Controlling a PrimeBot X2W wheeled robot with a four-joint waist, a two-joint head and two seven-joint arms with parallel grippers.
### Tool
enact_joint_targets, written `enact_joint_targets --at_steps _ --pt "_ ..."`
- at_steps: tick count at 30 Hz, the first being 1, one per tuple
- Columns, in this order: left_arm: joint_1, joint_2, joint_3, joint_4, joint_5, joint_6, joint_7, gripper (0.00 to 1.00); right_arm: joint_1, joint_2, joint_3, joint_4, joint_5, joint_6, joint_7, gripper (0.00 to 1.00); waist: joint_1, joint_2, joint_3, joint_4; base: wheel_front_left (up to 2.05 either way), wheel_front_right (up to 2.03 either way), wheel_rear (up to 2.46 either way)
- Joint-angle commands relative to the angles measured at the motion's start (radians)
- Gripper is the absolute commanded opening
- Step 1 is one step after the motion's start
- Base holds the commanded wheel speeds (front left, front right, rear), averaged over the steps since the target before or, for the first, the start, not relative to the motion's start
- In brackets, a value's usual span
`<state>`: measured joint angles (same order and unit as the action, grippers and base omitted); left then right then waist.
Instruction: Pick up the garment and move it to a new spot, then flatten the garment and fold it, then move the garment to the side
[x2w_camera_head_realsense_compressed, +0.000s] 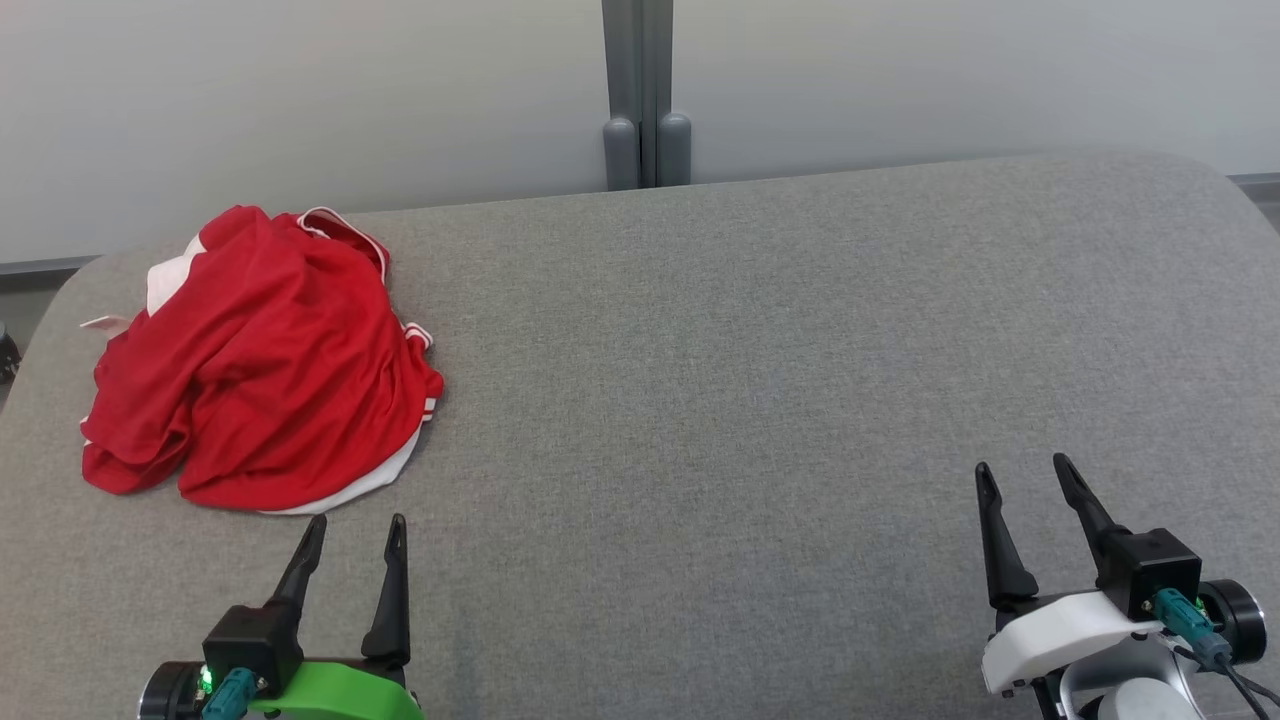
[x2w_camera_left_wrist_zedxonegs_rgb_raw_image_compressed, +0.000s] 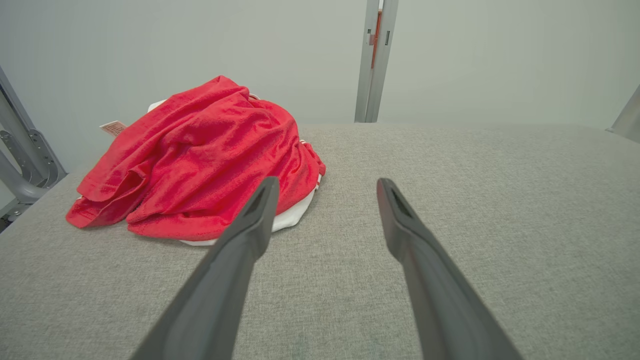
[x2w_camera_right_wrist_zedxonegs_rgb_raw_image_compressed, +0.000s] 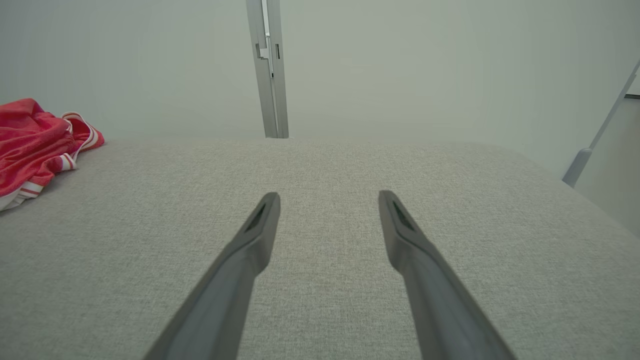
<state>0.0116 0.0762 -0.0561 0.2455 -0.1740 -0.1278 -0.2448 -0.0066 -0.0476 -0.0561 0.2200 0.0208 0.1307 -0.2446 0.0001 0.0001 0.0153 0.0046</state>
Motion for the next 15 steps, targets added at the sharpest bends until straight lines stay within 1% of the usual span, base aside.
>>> enact_joint_targets --at_steps 1,9,15 --pt "0.009 0.000 0.000 0.002 0.019 -0.003 -0.008 1.00 0.006 -0.004 0.000 0.001 -0.020 0.000 -0.008 1.00 -0.0001 -0.0001 0.001 0.000 0.00 0.00 0.00" --pt "0.011 0.004 -0.013 0.016 0.054 -0.004 -0.023 1.00 0.009 -0.005 0.001 0.007 -0.064 0.000 -0.023 1.00 -0.0001 -0.0001 0.002 -0.004 0.00 0.00 0.00" --pt "0.008 0.010 -0.023 0.020 0.039 -0.004 -0.021 1.00 0.008 -0.004 0.001 0.011 -0.052 0.000 -0.022 1.00 -0.0001 -0.0001 0.003 -0.006 0.00 0.00 0.00"
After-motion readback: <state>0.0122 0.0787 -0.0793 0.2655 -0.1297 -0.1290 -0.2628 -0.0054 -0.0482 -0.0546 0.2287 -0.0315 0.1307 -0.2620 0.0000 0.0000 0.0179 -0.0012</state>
